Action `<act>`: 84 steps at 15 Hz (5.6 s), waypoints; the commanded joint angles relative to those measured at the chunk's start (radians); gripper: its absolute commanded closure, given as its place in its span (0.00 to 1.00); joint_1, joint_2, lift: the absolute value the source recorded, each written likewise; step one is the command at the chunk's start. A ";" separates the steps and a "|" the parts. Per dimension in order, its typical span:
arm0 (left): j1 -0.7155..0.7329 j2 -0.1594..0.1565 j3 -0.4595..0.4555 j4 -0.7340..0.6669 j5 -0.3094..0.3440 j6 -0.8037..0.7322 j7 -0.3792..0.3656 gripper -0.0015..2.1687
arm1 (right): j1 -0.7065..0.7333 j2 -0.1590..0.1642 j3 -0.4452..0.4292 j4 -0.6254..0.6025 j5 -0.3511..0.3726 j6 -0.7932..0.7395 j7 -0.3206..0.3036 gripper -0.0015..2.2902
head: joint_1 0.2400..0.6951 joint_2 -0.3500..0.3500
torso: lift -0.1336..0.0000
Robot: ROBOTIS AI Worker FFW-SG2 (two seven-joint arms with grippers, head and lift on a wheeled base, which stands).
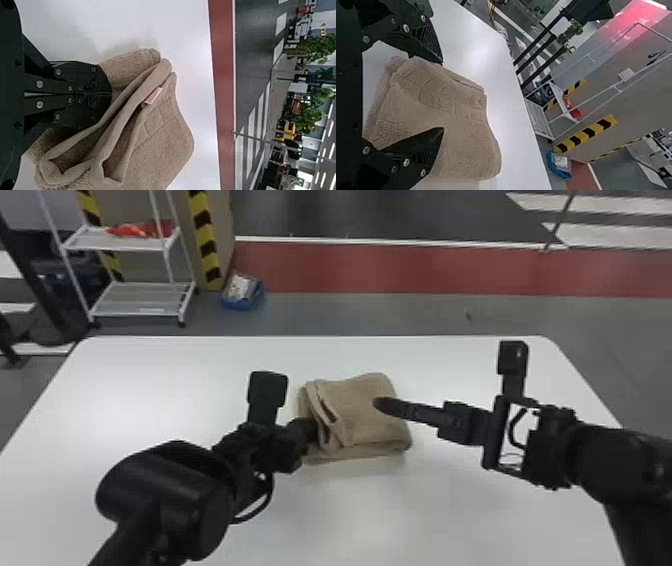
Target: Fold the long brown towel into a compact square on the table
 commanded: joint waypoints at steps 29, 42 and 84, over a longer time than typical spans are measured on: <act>0.149 0.046 0.087 -0.245 0.090 0.111 -0.025 0.91 | -0.160 0.023 0.055 0.385 0.186 -0.196 0.082 0.92 | 1.00 0.32 | 0.04; 0.238 0.072 0.125 -0.417 0.202 0.169 -0.039 0.91 | -0.378 0.078 0.107 0.688 0.238 -0.420 0.169 0.91 | 1.00 0.35 | 0.04; 0.235 0.175 0.324 -0.313 0.202 -0.064 -0.048 0.91 | -0.007 0.075 0.140 0.148 0.314 -0.322 0.306 0.91 | 1.00 0.71 | 0.04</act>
